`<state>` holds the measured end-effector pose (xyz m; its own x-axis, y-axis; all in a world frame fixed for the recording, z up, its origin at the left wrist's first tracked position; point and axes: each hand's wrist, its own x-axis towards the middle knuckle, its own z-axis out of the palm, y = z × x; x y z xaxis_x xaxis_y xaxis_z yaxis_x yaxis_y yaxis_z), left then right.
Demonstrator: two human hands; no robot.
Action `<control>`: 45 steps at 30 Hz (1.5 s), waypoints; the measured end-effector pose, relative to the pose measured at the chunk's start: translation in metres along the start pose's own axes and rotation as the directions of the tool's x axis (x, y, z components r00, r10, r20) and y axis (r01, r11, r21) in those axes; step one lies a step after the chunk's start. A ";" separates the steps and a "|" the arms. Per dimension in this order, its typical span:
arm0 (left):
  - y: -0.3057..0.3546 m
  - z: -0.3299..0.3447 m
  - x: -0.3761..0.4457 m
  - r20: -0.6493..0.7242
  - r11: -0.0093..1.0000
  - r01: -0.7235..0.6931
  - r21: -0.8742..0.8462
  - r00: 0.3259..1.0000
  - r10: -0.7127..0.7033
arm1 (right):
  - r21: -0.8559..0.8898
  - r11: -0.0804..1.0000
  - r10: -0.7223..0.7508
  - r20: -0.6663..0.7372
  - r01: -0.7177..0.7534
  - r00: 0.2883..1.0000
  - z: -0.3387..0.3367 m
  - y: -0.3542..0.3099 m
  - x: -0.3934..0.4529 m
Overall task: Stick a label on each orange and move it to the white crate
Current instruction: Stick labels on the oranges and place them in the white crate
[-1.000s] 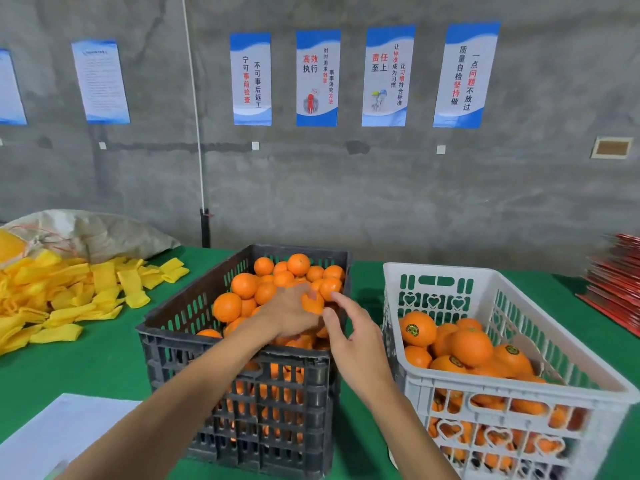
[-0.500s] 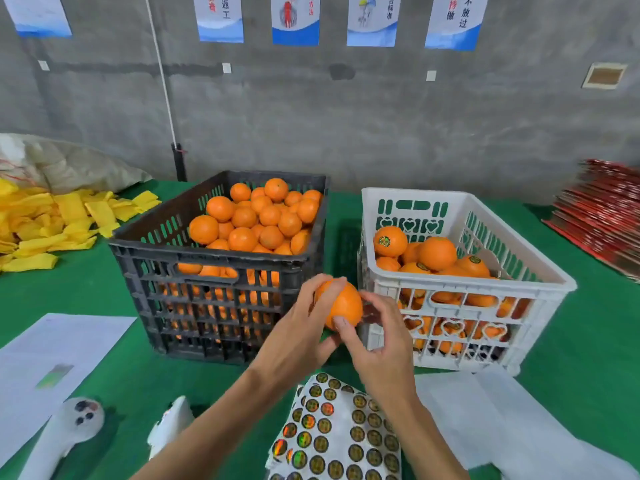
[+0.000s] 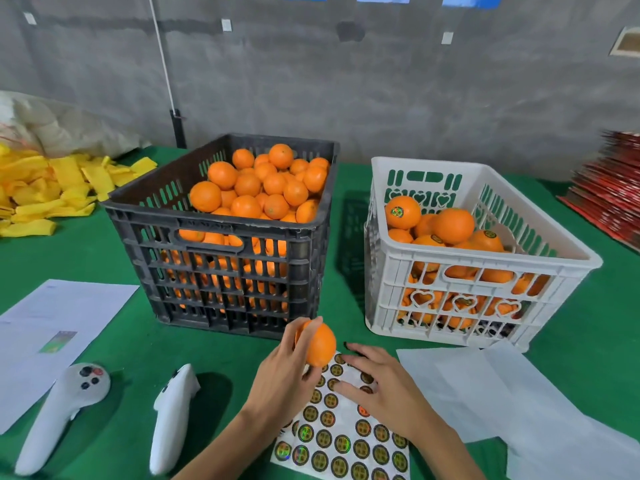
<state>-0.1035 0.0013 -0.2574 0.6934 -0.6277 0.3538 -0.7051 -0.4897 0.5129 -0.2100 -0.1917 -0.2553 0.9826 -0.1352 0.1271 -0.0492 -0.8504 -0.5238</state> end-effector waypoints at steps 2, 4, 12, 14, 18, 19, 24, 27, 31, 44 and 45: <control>-0.001 -0.001 0.000 0.011 0.999 0.031 -0.043 0.999 -0.031 | -0.018 0.998 -0.054 0.004 0.054 0.999 0.001 -0.003 0.000; -0.002 0.000 -0.001 0.000 0.995 0.037 -0.090 0.999 -0.037 | -0.047 0.995 -0.087 0.028 0.088 0.996 0.004 -0.007 0.002; -0.003 -0.004 -0.011 -0.014 0.910 0.010 -0.414 1.000 -0.017 | -0.081 0.987 -0.148 -0.078 0.142 0.986 0.008 -0.003 0.005; -0.003 -0.004 -0.012 -0.011 0.905 -0.005 -0.426 1.000 0.000 | -0.075 0.987 -0.153 -0.129 0.144 0.980 0.007 -0.005 0.005; 0.000 -0.003 -0.013 -0.023 0.884 -0.018 -0.468 1.000 0.008 | 0.013 0.993 -0.112 -0.184 0.117 0.976 0.008 -0.007 0.004; 0.000 -0.004 -0.013 -0.025 0.885 -0.020 -0.466 1.000 0.010 | 0.066 0.993 -0.081 -0.187 0.094 0.979 0.008 -0.006 0.004; -0.002 -0.002 -0.013 0.009 0.901 -0.036 -0.433 0.999 0.044 | 0.264 0.964 0.045 -0.158 -0.002 0.986 0.006 -0.003 0.005; -0.002 0.000 -0.012 0.047 0.910 -0.030 -0.414 0.997 0.054 | 0.189 0.980 -0.027 -0.175 0.060 0.984 0.006 -0.002 0.004; -0.001 0.001 -0.012 0.064 0.924 -0.025 -0.381 0.997 0.053 | 0.128 0.988 -0.066 -0.162 0.087 0.985 0.004 -0.006 0.001; 0.018 -0.004 0.001 0.023 0.884 -0.006 -0.468 1.000 0.018 | 0.633 0.773 0.202 -0.306 0.041 0.930 -0.018 -0.051 0.004; 0.021 -0.007 0.003 0.004 0.882 -0.019 -0.471 1.000 0.024 | 0.629 0.776 0.218 -0.338 0.047 0.916 -0.019 -0.055 0.004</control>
<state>-0.1154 -0.0070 -0.2402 0.6758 -0.6414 0.3632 -0.5655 -0.1351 0.8136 -0.2064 -0.1550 -0.2101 0.8287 -0.4806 0.2869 0.1209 -0.3467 -0.9301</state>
